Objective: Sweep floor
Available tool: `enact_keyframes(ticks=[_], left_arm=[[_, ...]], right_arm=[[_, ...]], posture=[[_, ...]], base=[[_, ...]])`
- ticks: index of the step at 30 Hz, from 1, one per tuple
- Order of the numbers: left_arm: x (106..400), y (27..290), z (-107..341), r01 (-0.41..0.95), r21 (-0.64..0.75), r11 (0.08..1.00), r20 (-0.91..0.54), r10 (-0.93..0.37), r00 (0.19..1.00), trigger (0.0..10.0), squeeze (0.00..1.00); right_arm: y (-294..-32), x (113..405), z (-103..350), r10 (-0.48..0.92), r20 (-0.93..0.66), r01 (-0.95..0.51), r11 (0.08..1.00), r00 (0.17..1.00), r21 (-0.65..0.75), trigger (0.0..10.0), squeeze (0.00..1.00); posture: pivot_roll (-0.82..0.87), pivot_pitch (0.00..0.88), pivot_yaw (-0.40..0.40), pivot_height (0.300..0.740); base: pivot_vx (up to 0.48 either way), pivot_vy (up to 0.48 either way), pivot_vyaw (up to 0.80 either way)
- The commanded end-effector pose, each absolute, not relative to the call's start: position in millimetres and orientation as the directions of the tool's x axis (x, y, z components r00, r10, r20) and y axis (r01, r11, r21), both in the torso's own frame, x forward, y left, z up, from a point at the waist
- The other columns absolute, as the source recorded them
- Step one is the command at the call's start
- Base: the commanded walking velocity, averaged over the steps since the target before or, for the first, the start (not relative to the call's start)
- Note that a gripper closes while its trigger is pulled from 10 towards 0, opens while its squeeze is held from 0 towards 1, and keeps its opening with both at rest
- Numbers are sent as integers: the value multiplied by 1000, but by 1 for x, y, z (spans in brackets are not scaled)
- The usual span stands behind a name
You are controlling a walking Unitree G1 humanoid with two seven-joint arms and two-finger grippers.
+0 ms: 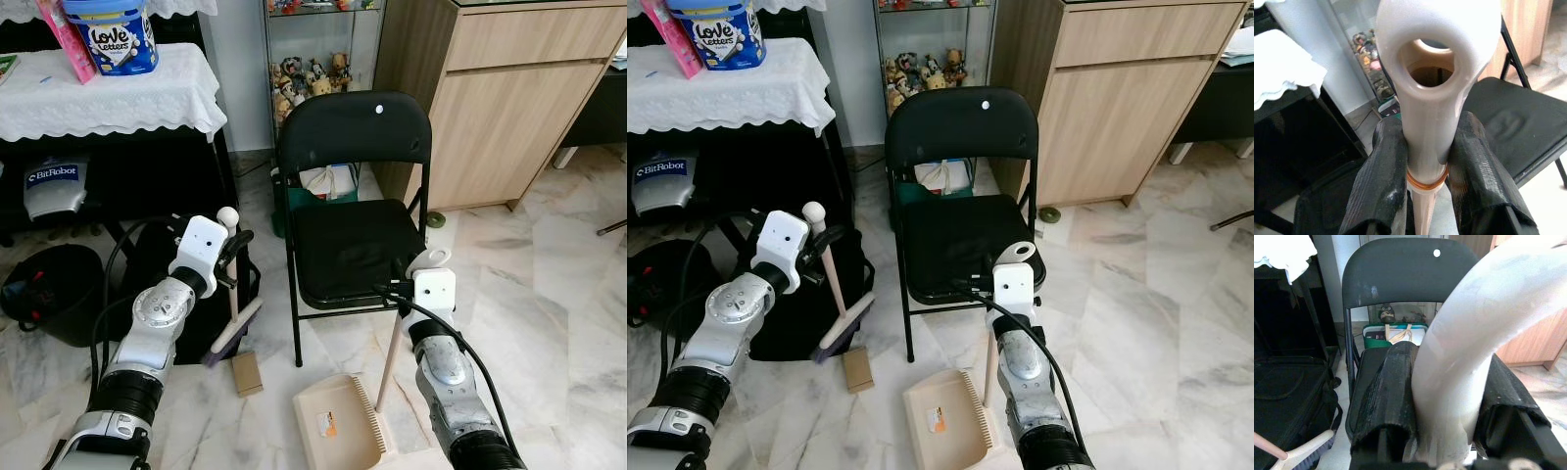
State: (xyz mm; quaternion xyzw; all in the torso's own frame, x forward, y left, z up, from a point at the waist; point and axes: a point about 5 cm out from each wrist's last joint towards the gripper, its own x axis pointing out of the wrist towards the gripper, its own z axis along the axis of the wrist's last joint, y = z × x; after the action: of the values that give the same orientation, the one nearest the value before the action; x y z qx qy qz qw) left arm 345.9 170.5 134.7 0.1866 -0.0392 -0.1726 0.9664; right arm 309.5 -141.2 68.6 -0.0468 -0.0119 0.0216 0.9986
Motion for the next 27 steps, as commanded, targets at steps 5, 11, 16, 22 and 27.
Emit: enact_keyframes(ticks=[5, 11, 16, 22, 27], left_arm=[[344, 173, 132, 305, 450, 839, 14, -348, 937, 10000, 0], [341, 171, 125, 338, 471, 815, -11, -378, 926, 10000, 0], [336, 168, 111, 444, 442, 780, -112, -443, 890, 10000, 0], [333, 170, 105, 451, 432, 781, -133, -440, 888, 10000, 0], [334, 170, 104, 444, 435, 784, -129, -434, 892, 10000, 0]], right_arm=[[-140, 312, 75, 45, 49, -41, 996, 998, -85, 10000, 0], [-141, 312, 74, 45, 46, -41, 996, 998, -85, 10000, 0], [-141, 312, 74, 46, 45, -42, 996, 998, -84, 10000, 0], [-140, 311, 74, 47, 43, -44, 996, 998, -78, 10000, 0], [-140, 311, 74, 47, 43, -44, 996, 998, -79, 10000, 0]], posture=[[-76, 70, 14, 740], [-79, 76, 12, 740], [-78, 78, 12, 740], [-77, 78, 11, 740], [-77, 78, 11, 740]], base=[[0, 0, 0], [0, 0, 0], [0, 0, 0], [0, 0, 0], [0, 0, 0]])
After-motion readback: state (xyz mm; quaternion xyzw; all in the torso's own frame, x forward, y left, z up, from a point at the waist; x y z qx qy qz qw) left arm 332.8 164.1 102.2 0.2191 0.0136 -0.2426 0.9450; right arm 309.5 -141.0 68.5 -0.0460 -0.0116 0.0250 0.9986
